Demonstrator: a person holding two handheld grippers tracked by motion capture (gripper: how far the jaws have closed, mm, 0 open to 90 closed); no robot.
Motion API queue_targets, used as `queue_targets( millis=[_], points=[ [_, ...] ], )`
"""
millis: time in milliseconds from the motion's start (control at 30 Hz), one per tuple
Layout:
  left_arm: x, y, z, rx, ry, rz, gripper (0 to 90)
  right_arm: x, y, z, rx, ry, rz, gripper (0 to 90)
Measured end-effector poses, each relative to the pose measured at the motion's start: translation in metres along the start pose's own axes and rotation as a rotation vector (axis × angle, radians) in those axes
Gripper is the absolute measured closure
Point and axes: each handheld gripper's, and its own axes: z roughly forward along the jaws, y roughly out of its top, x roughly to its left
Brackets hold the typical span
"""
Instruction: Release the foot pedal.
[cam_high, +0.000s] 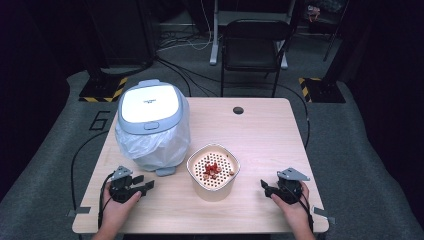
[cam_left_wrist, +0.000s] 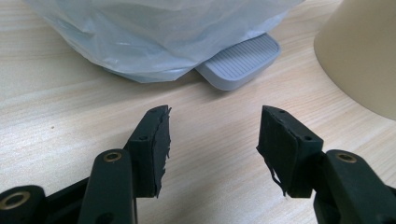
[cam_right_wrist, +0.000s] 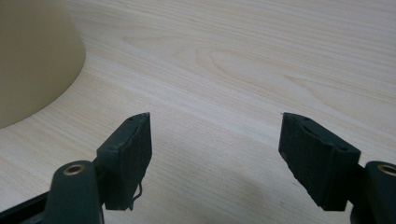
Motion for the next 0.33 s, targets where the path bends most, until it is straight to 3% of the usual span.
queue_targets(
  millis=[133,333],
  points=[
    [0.0012,-0.0007,0.0003,0.008,0.007,-0.004,42.7,0.0007,-0.0011,0.0021,0.009,0.005,-0.003,25.4],
    [0.0037,-0.0029,-0.0007,0.01,0.053,-0.019,41.6,0.0007,-0.0043,0.0078,0.037,-0.002,-0.015,25.0]
  ],
)
